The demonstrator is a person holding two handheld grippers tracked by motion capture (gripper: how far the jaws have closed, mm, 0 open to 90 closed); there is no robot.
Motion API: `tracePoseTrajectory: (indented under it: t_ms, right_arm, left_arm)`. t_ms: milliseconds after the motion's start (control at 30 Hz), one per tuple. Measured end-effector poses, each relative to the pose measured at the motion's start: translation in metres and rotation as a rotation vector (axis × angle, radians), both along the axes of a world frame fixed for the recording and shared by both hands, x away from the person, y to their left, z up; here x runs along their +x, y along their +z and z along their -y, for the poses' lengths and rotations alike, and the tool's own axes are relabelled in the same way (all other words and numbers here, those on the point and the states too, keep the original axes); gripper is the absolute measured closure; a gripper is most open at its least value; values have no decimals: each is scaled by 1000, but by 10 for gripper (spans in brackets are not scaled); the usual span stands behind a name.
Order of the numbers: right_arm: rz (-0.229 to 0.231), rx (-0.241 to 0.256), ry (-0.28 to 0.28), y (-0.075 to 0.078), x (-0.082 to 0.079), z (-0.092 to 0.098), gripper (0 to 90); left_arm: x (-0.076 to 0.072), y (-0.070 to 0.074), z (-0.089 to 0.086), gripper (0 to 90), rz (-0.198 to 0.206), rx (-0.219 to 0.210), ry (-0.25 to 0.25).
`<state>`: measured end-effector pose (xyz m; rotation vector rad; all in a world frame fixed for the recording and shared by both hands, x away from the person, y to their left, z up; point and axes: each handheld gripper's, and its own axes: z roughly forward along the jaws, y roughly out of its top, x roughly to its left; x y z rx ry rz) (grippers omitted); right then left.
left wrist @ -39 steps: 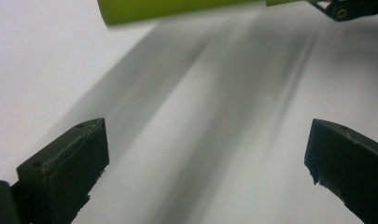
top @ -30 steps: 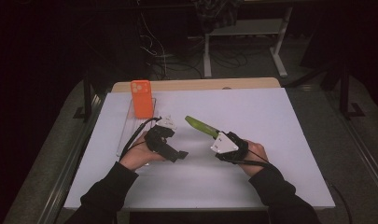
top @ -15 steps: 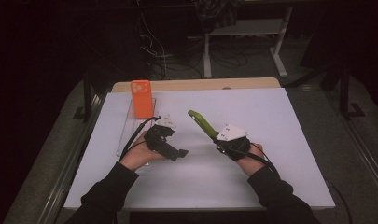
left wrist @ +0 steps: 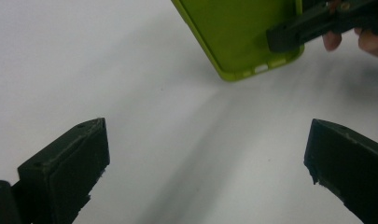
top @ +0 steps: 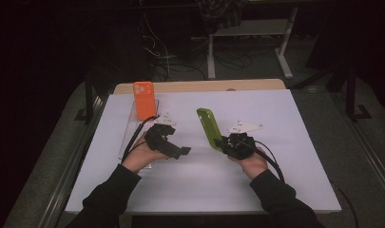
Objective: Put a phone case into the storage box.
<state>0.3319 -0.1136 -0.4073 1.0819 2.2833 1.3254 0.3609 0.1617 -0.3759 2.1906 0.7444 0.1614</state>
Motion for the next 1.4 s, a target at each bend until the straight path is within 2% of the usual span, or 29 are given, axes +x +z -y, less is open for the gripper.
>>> tracePoseTrajectory:
  t_ms: [100, 233, 467, 500, 600, 900, 967, 1167, 1300, 1400]
  right_arm:
    - [-15, 11, 1, 0, -1, -2, 756]
    - [-12, 12, 12, 0, -3, -4, 756]
    - [-7, 22, 42, 0, -6, -13, 756]
    - [5, 18, 50, 0, -6, -13, 756]
    - [-5, 22, 56, 1, -8, -17, 755]
    - [3, 31, 84, 2, -10, -20, 756]
    - [-2, 37, 86, 2, -11, -21, 756]
    - [7, 51, 109, 2, -12, -23, 756]
    - [6, 64, 112, 3, -12, -24, 756]
    - [1, 71, 110, 3, -12, -25, 756]
  left_arm:
    - [2, 5, -1, 0, -5, -45, 19]
    - [7, 10, 2, 0, -6, -112, 23]
    - [17, 21, 7, 0, -9, -147, 16]
    - [18, 22, 8, 0, -10, -156, 17]
    - [21, 27, 11, 0, -7, -183, 18]
    - [26, 27, 18, 0, -1, -187, 9]
    - [27, 25, 19, 0, -15, -202, 14]
    - [30, 22, 23, 0, -3, -216, -4]
    - [30, 20, 26, 0, -13, -226, 3]
    - [32, 20, 27, 0, 4, -230, -12]
